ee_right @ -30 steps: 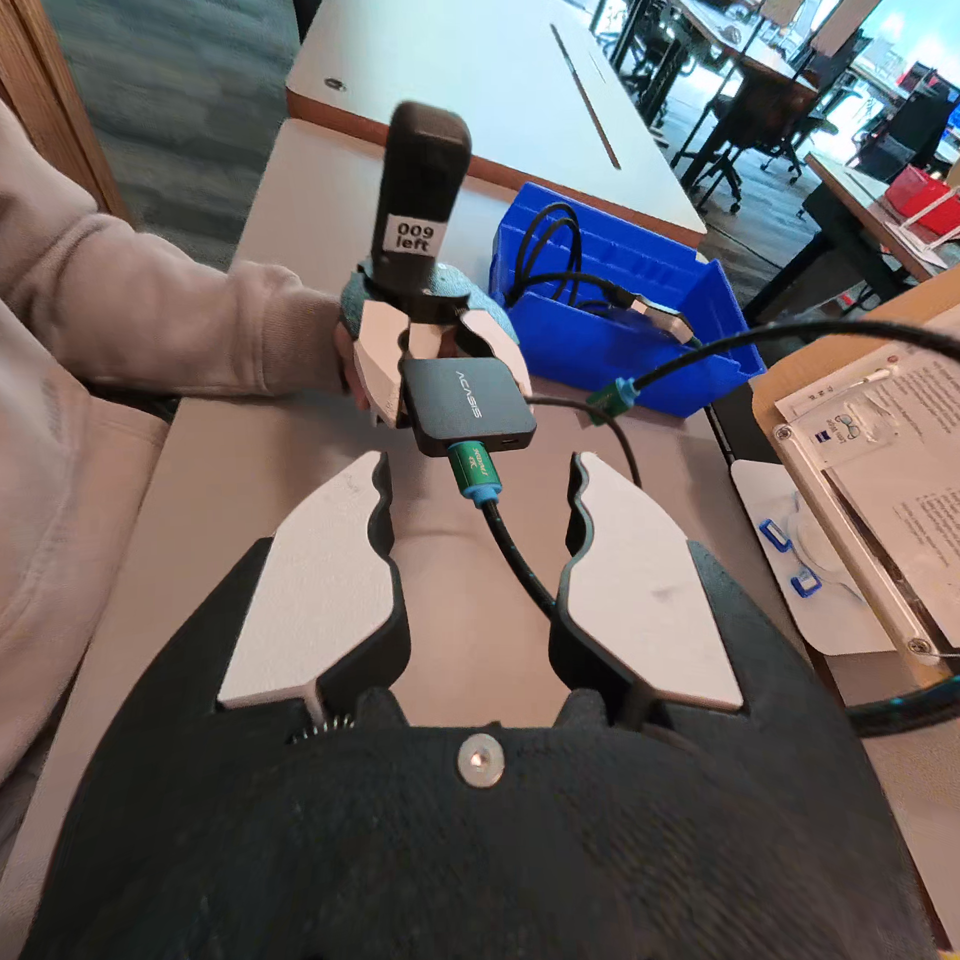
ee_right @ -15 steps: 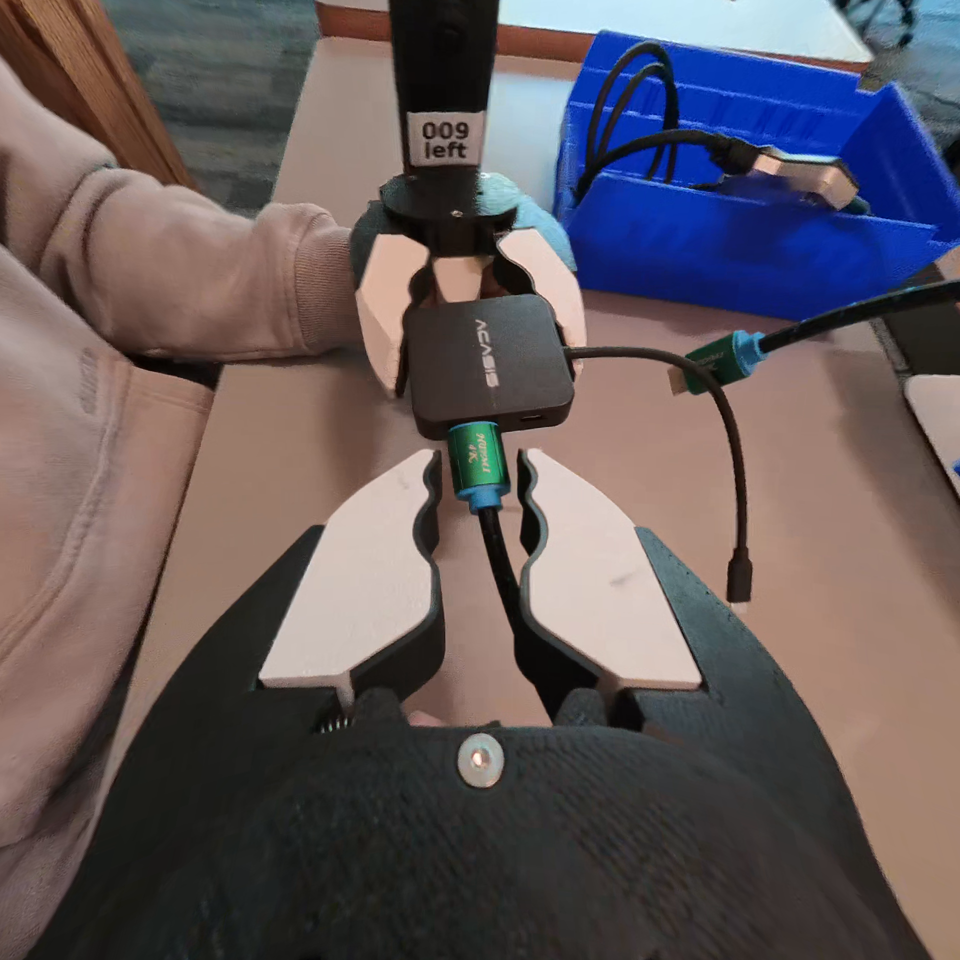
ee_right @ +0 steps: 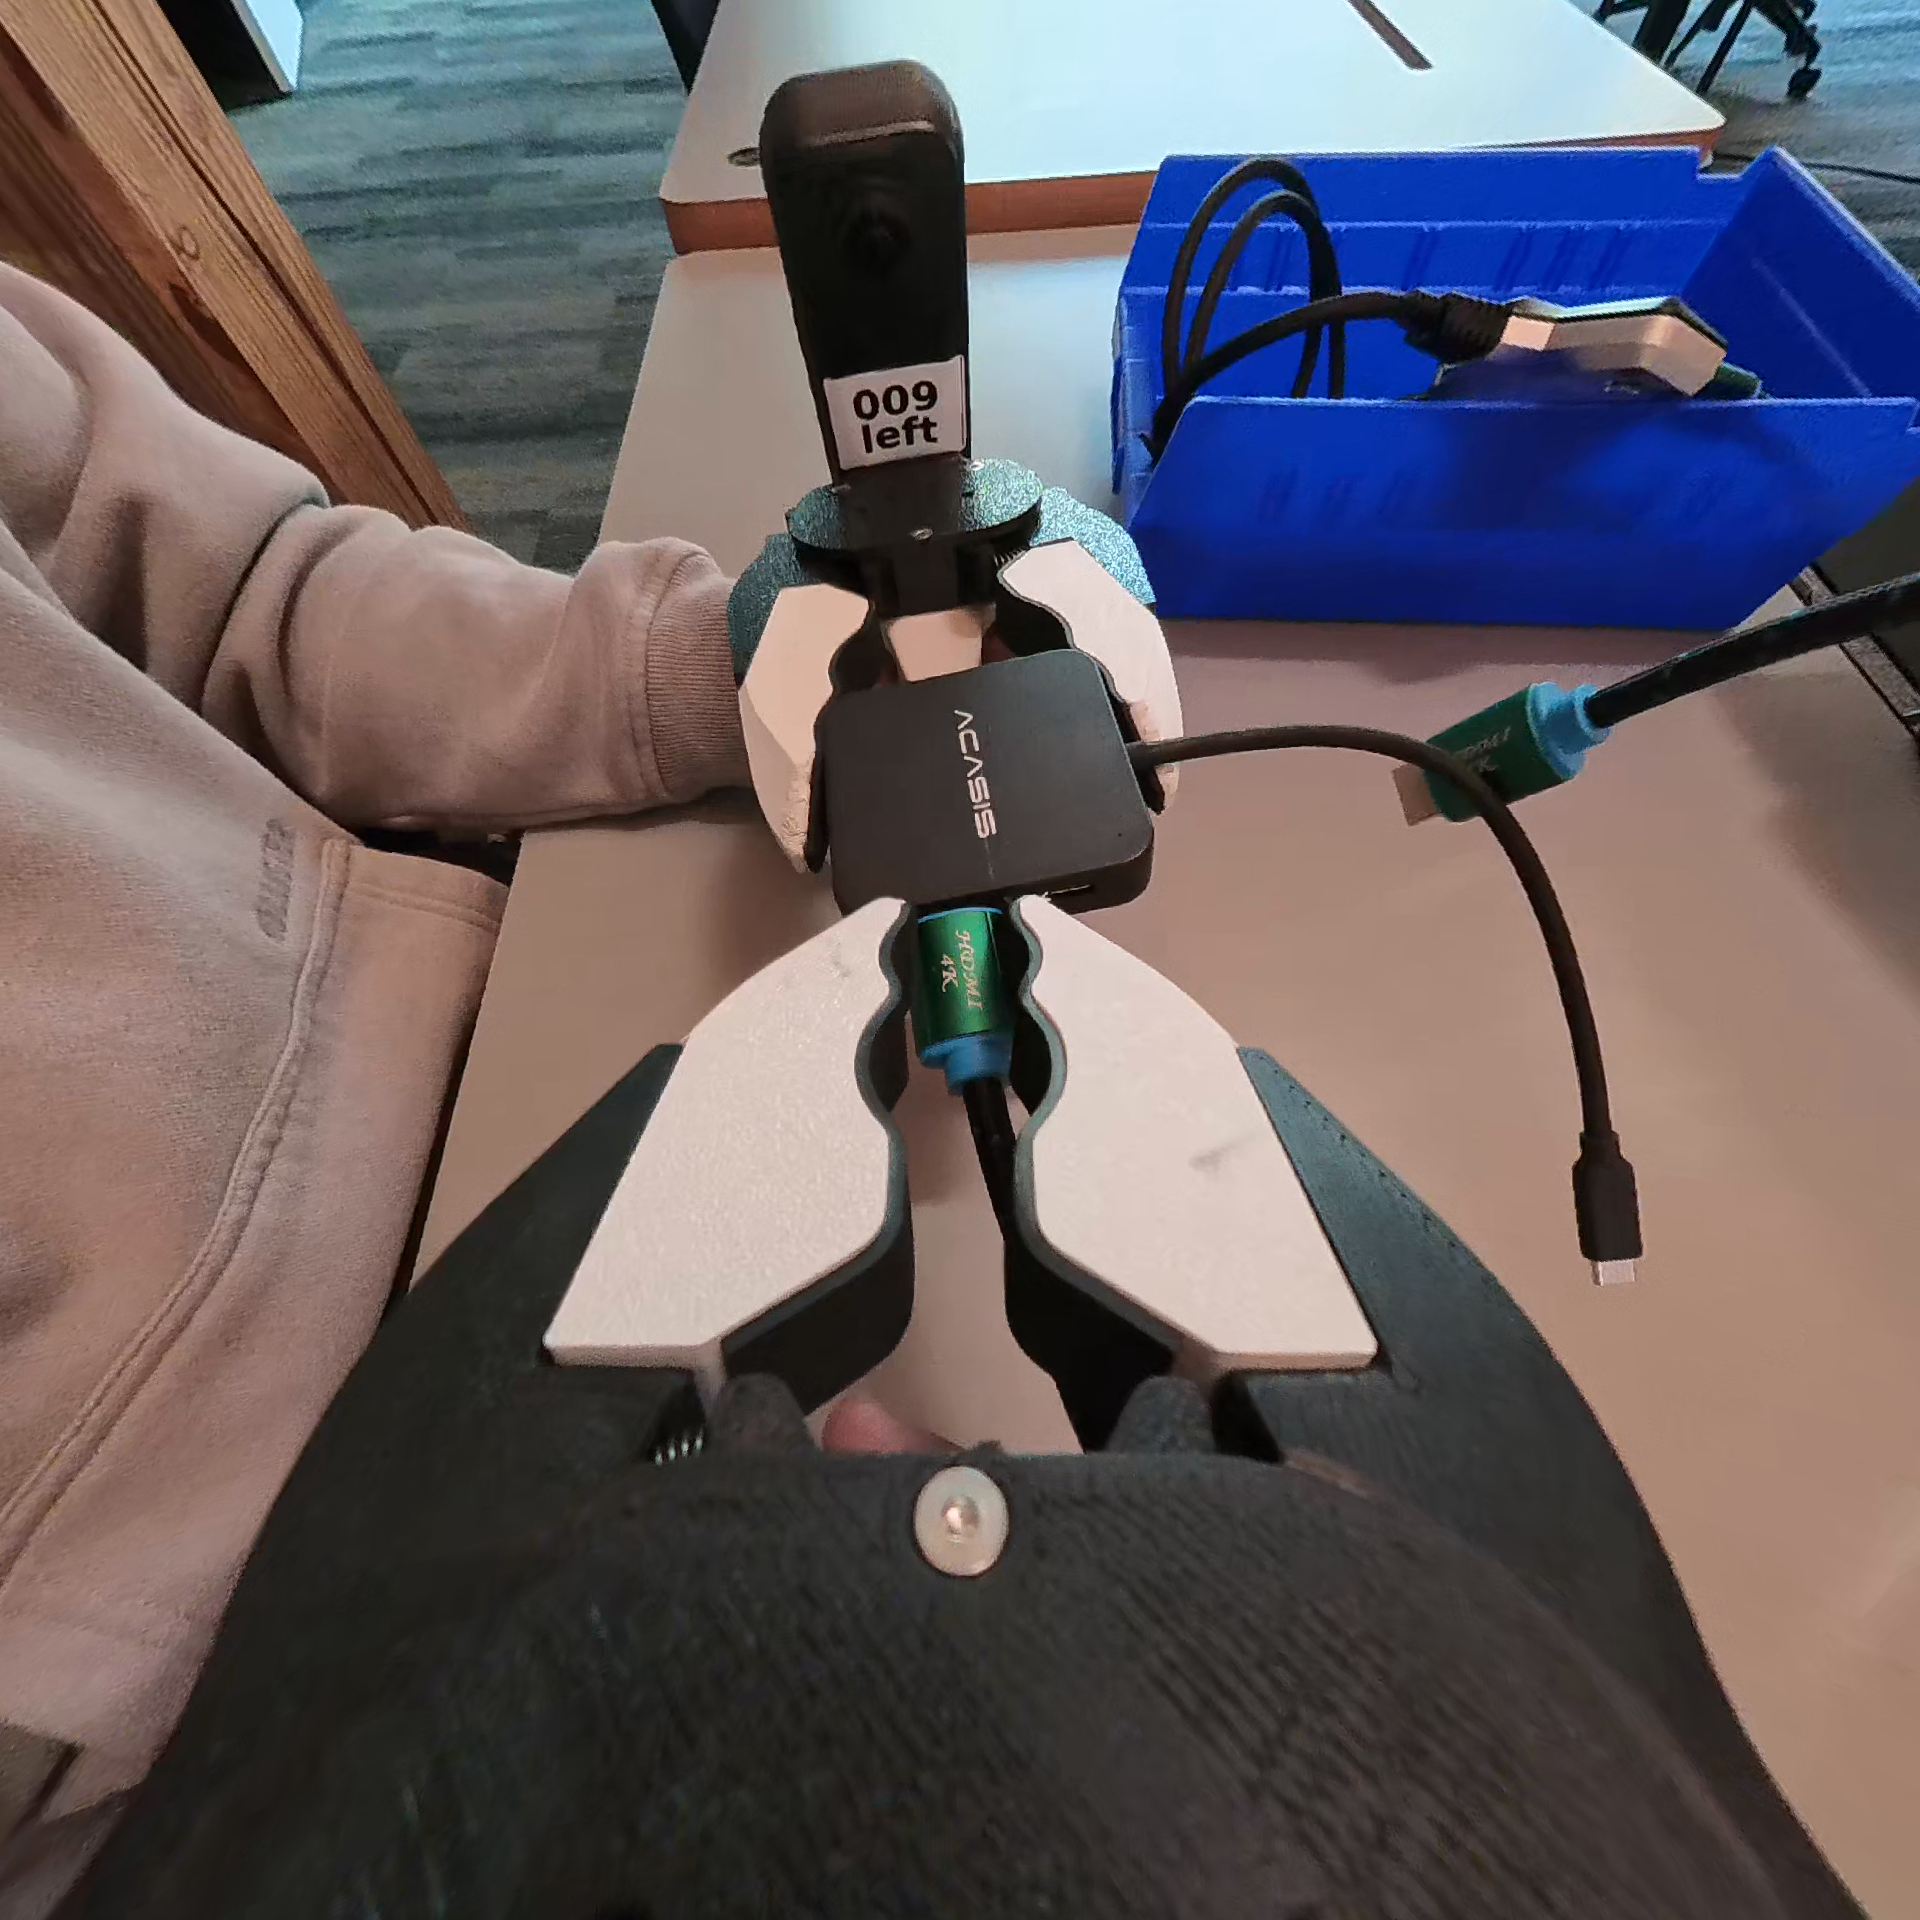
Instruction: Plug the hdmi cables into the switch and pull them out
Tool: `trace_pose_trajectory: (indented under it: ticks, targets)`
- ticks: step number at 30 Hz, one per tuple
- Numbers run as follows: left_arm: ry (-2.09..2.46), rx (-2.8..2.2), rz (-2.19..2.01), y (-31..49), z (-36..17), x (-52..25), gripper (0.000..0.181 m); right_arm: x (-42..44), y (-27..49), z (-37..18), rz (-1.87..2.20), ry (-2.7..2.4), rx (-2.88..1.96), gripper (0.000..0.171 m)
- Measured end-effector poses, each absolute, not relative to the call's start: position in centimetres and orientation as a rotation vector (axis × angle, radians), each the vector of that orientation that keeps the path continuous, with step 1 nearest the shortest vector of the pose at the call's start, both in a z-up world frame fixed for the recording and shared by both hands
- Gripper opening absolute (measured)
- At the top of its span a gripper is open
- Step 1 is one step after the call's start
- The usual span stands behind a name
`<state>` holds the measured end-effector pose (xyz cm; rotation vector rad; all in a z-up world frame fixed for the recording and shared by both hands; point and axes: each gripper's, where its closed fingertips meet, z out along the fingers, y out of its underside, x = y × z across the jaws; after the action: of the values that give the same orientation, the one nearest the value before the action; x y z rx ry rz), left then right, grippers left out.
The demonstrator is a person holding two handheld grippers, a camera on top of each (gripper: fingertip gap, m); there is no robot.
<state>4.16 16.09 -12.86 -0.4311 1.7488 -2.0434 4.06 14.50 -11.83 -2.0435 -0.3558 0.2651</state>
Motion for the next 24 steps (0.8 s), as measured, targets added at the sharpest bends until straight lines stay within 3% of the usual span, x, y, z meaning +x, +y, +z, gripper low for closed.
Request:
trace_pose_trajectory:
  ticks: [3,7,9,24]
  targets:
    - [1.761,-0.433,-2.042,16.0,-13.1,4.2,0.071,4.1,14.3,-12.1,0.248,-0.38,-2.045,0.015]
    - [1.767,-0.437,-2.044,16.1,-13.2,4.2,0.071,4.0,13.8,-12.8,0.255,-0.396,-2.083,0.032]
    - [1.762,-0.433,-2.049,15.9,-13.1,4.2,0.071,4.2,14.0,-12.8,0.22,-0.393,-2.071,0.021]
    - [1.83,-0.43,-1.985,15.6,-14.0,4.1,0.071,4.0,13.5,-13.8,0.244,-0.436,-2.143,0.02]
